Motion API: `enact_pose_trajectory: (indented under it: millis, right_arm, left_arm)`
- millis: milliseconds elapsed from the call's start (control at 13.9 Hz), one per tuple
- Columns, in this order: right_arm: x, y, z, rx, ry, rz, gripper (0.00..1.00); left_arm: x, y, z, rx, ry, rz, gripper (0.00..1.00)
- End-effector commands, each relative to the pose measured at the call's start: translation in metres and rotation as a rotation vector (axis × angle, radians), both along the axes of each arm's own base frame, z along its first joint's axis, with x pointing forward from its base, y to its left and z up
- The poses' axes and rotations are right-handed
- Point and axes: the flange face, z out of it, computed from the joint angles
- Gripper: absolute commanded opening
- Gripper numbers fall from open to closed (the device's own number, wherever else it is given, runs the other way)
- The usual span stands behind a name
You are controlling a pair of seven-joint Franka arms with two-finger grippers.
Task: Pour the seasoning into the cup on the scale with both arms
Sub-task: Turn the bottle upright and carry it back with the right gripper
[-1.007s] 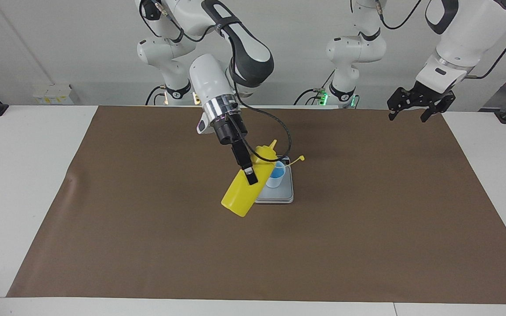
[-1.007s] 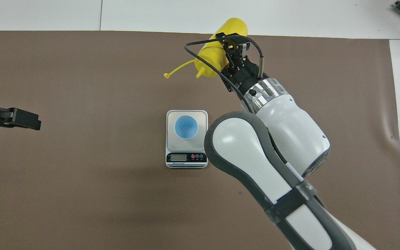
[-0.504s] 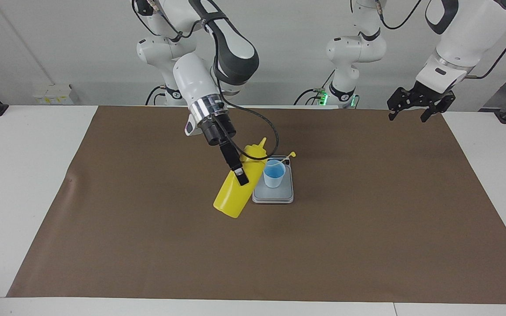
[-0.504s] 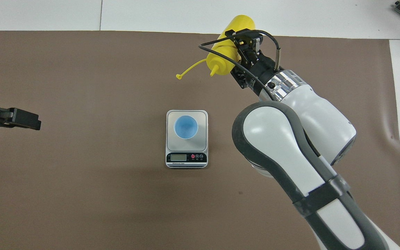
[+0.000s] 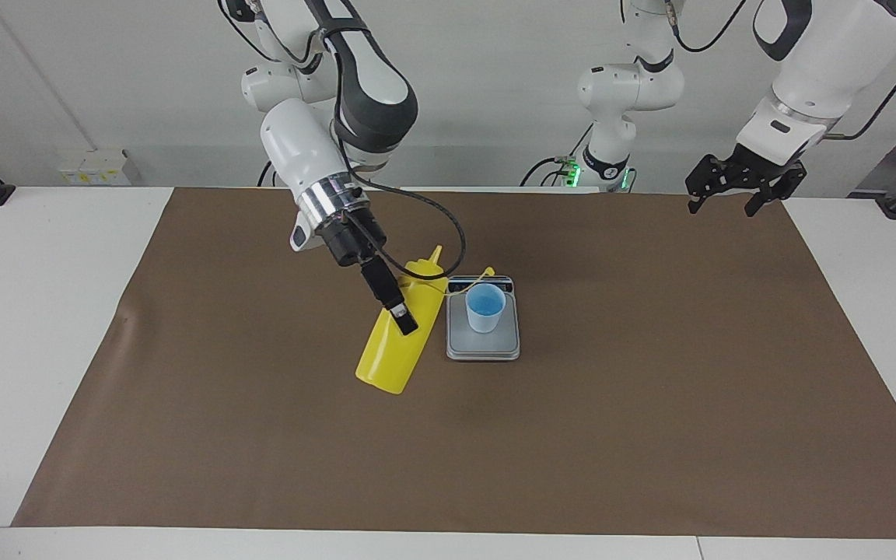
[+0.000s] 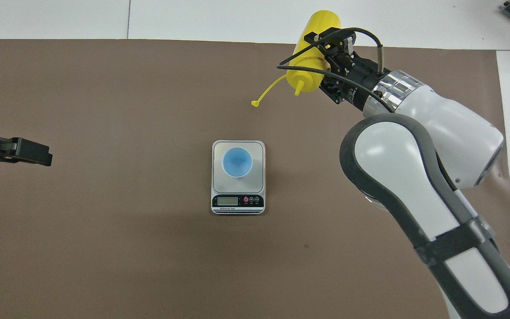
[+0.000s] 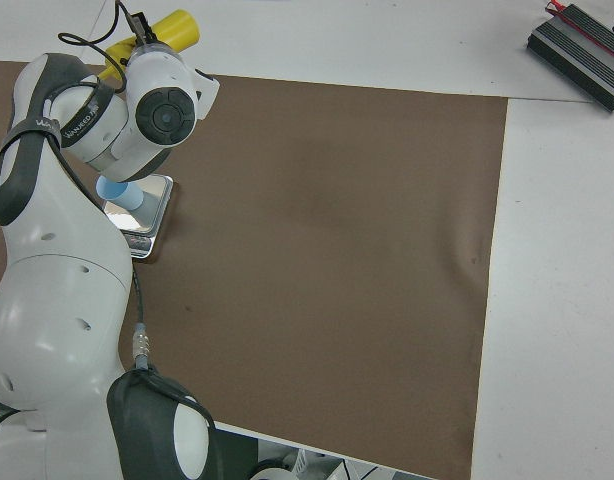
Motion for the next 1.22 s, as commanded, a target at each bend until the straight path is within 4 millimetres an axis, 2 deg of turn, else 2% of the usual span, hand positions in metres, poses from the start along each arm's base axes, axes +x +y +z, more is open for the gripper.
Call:
enact_pose_trajectory:
  millis: [0, 216, 432, 792, 935, 1151]
  right_arm:
    - [-0.013, -0.010, 0.005, -0.087, -0.010, 0.066, 0.00]
    - [-0.015, -0.028, 0.010, -0.184, 0.002, 0.142, 0.00]
    - [-0.018, -0.056, 0.018, -0.244, 0.043, 0.207, 0.00]
    - [-0.028, -0.098, 0.024, -0.510, 0.134, 0.335, 0.00]
    - [-0.035, -0.117, 0.022, -0.540, 0.238, 0.331, 0.00]
    - [-0.046, -0.136, 0.015, -0.434, 0.464, 0.210, 0.00]
  left_arm:
    - [-0.008, 0.004, 0.003, 0.013, 0.005, -0.005, 1.00]
    - [-0.008, 0.004, 0.003, 0.013, 0.005, -0.005, 1.00]
    - [-0.008, 0.004, 0.003, 0.013, 0.005, -0.005, 1.00]
    - [-0.008, 0.004, 0.003, 0.013, 0.005, -0.005, 1.00]
    - [-0.008, 0.004, 0.003, 0.013, 0.005, -0.005, 1.00]
    - [-0.008, 0.004, 0.003, 0.013, 0.005, -0.005, 1.00]
